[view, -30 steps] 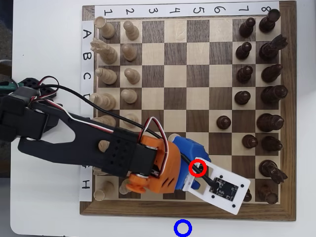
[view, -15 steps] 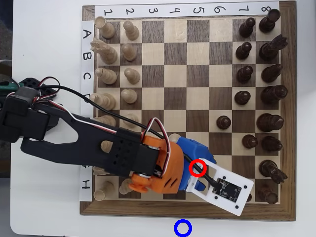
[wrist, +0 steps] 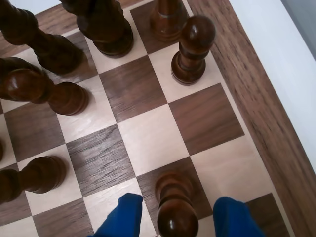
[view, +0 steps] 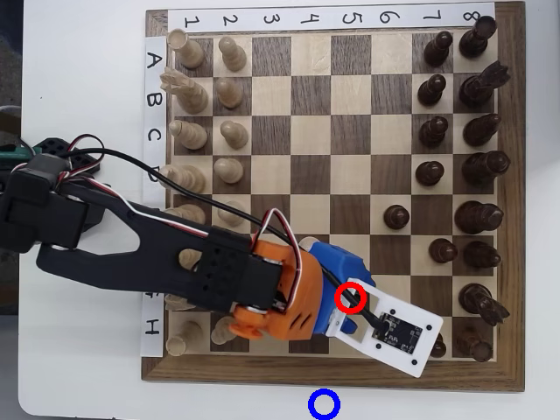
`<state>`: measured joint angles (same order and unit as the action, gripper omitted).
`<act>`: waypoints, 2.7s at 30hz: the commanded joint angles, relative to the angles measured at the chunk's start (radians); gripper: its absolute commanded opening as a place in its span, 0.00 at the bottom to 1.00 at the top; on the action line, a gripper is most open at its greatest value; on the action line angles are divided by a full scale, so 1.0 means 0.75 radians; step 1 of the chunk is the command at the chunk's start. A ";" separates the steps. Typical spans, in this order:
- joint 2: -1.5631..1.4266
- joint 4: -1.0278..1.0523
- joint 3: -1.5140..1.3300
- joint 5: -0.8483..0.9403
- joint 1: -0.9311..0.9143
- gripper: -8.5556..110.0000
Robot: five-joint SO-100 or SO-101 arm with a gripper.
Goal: Move the piece to destination
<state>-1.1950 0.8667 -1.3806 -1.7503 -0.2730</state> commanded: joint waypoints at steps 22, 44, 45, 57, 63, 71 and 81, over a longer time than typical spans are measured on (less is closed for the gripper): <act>-0.010 -0.196 -0.039 -0.190 0.002 0.21; -0.008 -0.178 -0.055 -0.186 -0.084 0.07; -0.012 -0.178 -0.059 -0.186 -0.086 0.07; -0.157 -0.180 0.039 -0.221 -0.141 0.07; -0.239 -0.162 0.112 -0.215 -0.168 0.07; -0.325 -0.139 0.207 -0.205 -0.209 0.07; -0.401 -0.045 0.337 -0.188 -0.235 0.07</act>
<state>-1.1827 0.8007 -1.3698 -1.7503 -0.4126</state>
